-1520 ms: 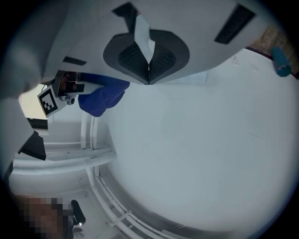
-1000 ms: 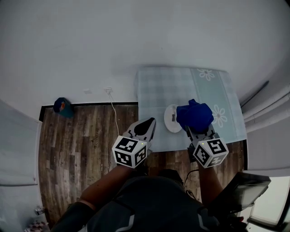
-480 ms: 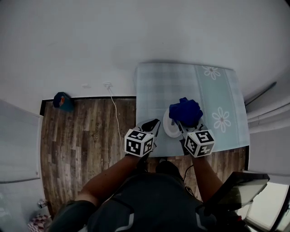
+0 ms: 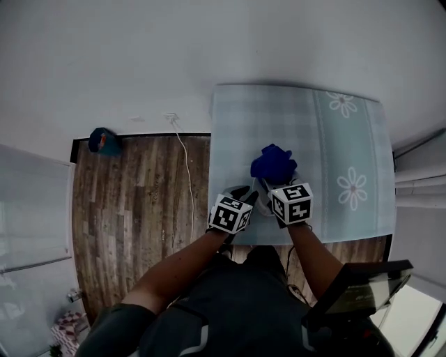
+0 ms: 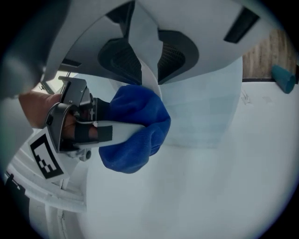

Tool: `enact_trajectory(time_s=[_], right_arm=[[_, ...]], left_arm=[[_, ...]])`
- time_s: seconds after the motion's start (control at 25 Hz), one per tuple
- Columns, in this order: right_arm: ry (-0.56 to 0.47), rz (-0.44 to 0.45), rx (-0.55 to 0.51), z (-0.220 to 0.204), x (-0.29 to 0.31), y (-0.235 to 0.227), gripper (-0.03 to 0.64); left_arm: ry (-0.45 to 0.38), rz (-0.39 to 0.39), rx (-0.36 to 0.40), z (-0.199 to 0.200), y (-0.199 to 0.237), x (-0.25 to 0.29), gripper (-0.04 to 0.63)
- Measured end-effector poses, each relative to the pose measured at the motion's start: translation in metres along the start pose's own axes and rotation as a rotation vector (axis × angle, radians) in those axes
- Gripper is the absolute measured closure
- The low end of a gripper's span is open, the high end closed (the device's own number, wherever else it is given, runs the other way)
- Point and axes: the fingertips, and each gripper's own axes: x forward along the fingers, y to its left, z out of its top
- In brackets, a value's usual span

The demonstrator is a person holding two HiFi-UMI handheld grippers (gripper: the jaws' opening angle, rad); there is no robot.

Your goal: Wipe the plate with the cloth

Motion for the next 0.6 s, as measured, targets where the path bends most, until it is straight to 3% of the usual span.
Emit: enact_trajectory(time_s=[0.12,0.28,0.6], right_arm=[[0.067,0.001,-0.008,-0.017,0.016,-0.003,0.499],[0.155,-0.030,-0.007,-0.041,0.024,-0.017,0.499],[0.188,-0.085,0.014,-0.056,-0.003,-0.054,0.499]], left_arm=[[0.040,0.020,-0.005,-0.010,0.005,0.012,0.490],[0.034,0.022,-0.020,-0.011,0.004,0.015,0.499],[0.012,0.021,-0.082,-0.013,0.004,0.014,0.517]])
